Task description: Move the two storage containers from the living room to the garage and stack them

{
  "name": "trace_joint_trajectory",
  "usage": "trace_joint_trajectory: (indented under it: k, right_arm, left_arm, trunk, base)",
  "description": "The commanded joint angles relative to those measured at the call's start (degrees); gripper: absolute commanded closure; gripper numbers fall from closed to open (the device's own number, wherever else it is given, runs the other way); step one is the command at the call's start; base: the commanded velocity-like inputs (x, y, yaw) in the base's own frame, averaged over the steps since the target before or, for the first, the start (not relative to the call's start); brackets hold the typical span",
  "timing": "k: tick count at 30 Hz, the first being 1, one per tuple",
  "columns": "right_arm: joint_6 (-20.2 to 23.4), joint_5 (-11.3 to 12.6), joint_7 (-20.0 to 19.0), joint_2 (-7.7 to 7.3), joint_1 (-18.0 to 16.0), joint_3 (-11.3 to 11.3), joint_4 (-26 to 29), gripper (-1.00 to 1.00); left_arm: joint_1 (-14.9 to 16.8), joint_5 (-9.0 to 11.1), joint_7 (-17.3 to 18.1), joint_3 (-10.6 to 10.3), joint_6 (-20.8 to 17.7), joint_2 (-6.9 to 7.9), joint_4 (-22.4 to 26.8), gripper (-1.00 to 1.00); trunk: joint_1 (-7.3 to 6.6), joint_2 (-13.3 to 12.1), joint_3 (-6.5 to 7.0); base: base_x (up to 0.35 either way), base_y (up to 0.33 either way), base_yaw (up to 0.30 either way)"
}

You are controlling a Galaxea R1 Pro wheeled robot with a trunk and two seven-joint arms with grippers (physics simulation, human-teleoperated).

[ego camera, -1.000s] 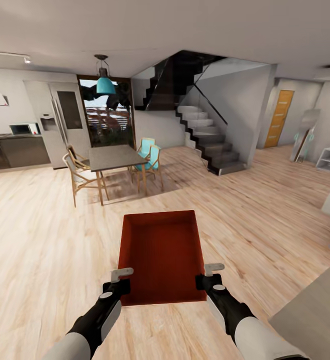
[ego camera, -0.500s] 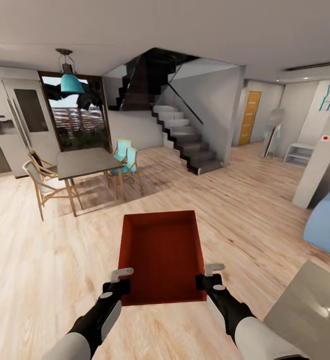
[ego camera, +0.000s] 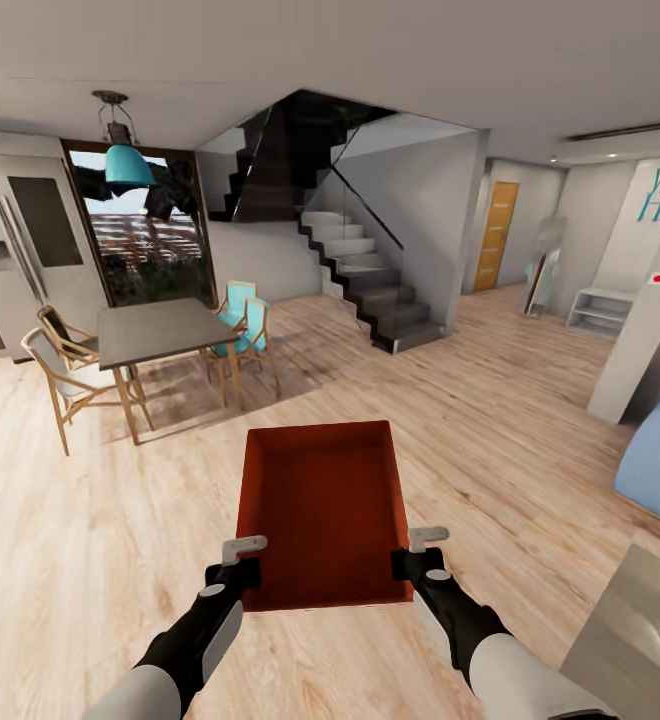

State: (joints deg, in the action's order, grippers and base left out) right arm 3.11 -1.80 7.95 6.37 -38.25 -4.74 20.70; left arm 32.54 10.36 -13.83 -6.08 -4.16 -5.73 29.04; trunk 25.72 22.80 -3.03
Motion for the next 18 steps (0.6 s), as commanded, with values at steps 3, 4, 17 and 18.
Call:
trace_joint_trajectory:
  k: [3, 4, 17, 18]
  right_arm:
    - [0.32, 0.31, 0.49, 1.62, 0.01, -0.26, -0.02, 1.0]
    - [0.32, 0.31, 0.49, 1.62, 0.01, -0.27, -0.03, 1.0]
    - [0.41, 0.31, 0.49, 1.63, 0.01, -0.27, -0.04, 1.0]
    - [0.41, 0.31, 0.49, 1.63, 0.01, -0.27, -0.04, 1.0]
  left_arm:
    - [0.06, 1.41, -1.46, 0.63, -0.41, 0.02, 4.89, 1.0]
    - [0.06, 1.41, -1.45, 0.63, -0.41, 0.02, 4.89, 1.0]
    - [0.06, 1.4, -1.46, 0.63, -0.41, 0.02, 4.89, 1.0]
    - [0.06, 1.41, -1.47, 0.63, -0.41, 0.02, 4.89, 1.0]
  trunk:
    - [0.07, 0.13, -0.13]
    - [0.07, 0.13, -0.13]
    - [0.07, 0.13, -0.13]
    - [0.07, 0.13, -0.13]
  base:
    - [0.323, 0.0, 0.0]
    - [0.323, 0.0, 0.0]
    - [0.323, 0.0, -0.09]
    - [0.323, 0.0, -0.235]
